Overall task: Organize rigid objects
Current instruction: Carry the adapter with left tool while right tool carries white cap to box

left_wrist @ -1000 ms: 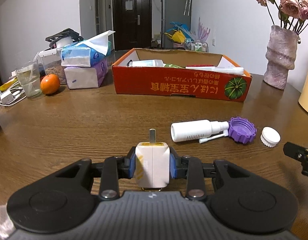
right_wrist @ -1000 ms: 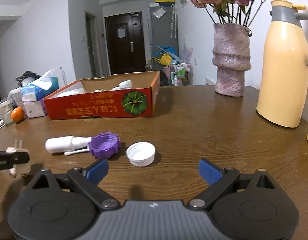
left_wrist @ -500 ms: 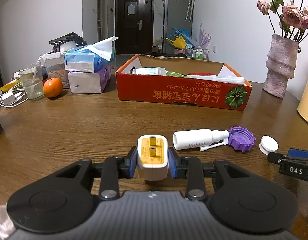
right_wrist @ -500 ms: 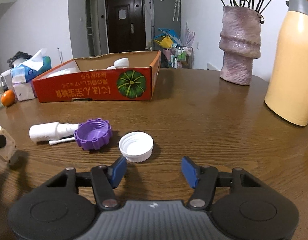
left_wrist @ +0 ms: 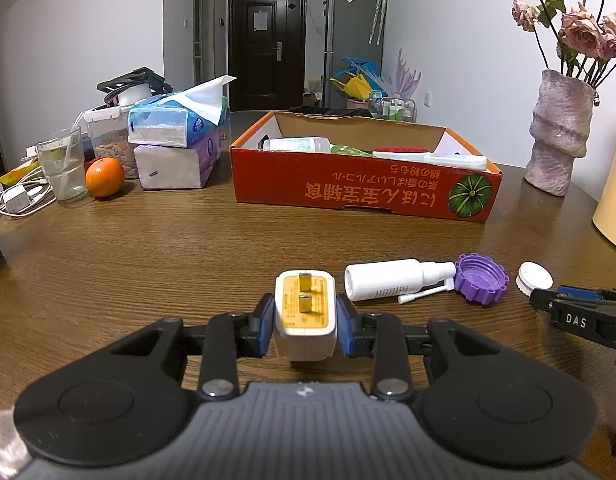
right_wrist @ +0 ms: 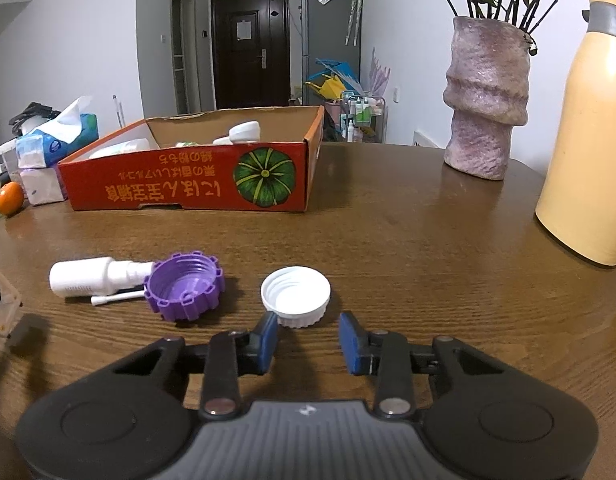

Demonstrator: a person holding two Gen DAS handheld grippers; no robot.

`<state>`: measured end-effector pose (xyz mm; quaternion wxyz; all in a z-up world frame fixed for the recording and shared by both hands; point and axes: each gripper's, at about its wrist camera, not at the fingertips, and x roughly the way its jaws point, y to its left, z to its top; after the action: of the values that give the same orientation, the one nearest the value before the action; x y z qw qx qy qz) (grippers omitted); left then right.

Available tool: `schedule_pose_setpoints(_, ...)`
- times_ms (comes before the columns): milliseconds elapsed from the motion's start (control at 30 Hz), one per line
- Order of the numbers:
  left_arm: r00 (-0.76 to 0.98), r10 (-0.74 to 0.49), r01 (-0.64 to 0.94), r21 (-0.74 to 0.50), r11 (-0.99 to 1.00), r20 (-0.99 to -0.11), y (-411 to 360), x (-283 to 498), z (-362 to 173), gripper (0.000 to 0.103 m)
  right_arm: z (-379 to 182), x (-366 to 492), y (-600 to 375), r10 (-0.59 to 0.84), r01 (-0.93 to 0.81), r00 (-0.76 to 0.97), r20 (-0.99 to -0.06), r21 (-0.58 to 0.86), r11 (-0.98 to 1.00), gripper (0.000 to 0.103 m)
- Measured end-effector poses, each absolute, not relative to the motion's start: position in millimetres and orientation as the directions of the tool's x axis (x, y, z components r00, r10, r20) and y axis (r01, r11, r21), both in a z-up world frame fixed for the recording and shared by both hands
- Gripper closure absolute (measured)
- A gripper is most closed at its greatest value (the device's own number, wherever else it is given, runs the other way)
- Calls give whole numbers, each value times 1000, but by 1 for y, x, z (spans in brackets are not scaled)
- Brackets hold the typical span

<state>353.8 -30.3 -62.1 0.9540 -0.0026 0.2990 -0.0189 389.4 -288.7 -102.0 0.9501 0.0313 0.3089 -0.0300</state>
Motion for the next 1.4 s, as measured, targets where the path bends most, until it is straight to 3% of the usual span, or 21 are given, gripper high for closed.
schedule_pose_setpoints(133,821,-38,35,-16,999,-570,-31,354,-62,70,-102,392,-289,-31,75,808,-588,50,996,62)
schedule_pose_setpoints(200,821,-39,35,-17,999,-570,-31,354,-62,70,-102,394,-288,-26,72,809,-587,55,996,48)
schedule_pose_setpoints(233,821,-38,35,-17,999,-570,-31,354,-62,70,-102,395,-287,-26,72,809,-587,54,996,47)
schedule_pose_setpoints(367,820,-39,35,-17,999,-571,-31,354,-62,70,-102,402,-285,-33,78,806,-591,52,996,50)
schedule_pose_setpoints(433,820,-39,35,-18,999,-571,-30,354,-62,70,-102,405,-283,-40,79,806,-590,41,996,65)
schedule_pose_setpoints(900,813,-29,-5,-56,998,-582,-36,361,-56,70,-90,394,-288,-18,71,843,-538,79,994,66)
schedule_pose_setpoints(1400,840,68,-126,-72,989,-538,-85,378,-25,70,-36,384,-307,154,-150,903,-401,42,988,66)
